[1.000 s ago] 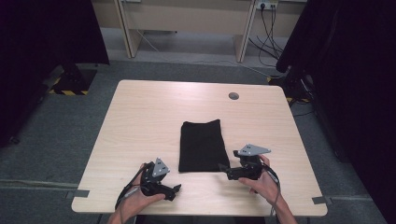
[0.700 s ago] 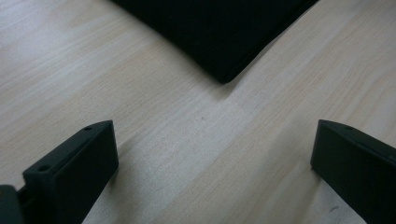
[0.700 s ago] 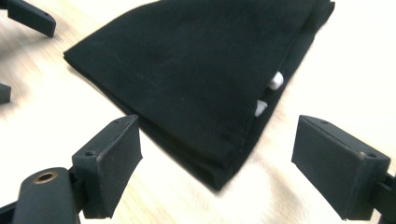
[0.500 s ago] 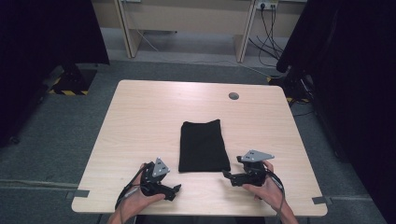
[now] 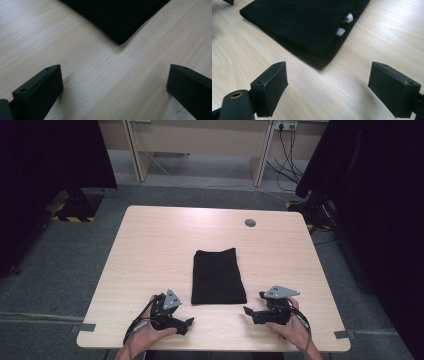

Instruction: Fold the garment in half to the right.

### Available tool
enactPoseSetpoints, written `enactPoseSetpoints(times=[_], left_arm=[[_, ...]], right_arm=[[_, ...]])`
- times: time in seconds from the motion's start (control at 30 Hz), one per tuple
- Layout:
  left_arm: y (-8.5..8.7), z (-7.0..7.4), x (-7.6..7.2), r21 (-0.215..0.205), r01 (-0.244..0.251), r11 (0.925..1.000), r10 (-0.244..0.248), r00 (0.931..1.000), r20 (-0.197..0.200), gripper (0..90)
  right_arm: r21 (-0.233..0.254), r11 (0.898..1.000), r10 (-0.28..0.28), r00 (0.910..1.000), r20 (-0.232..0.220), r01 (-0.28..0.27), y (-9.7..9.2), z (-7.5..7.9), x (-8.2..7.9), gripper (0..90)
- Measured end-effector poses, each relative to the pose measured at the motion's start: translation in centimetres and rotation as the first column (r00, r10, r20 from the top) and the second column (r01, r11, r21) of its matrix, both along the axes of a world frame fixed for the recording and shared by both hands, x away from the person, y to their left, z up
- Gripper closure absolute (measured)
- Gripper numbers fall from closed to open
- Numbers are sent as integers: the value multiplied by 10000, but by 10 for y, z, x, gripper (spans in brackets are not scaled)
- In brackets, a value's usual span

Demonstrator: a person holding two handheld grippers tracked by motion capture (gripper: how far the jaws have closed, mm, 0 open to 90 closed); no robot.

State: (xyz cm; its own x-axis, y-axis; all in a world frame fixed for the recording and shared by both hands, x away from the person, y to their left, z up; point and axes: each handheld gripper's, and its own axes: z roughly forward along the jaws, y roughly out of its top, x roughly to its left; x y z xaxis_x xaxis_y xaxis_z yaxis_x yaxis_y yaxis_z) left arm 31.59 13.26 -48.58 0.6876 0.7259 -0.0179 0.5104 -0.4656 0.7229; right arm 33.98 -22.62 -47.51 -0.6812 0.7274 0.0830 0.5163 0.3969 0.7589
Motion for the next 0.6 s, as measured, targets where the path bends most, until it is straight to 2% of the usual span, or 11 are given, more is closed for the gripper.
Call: enactPoseSetpoints(times=[0.37, 0.6], left_arm=[[0, 0, 0, -1, -1, 10000, 1, 10000, 2, 0], [0, 0, 0, -1, -7, 10000, 7, 10000, 0, 0]], right_arm=[[-290, 9992, -286, 9996, 82, 288, -12, -3, -15, 162], [-833, 9955, -444, 9990, 62, 447, -16, -3, -25, 163]])
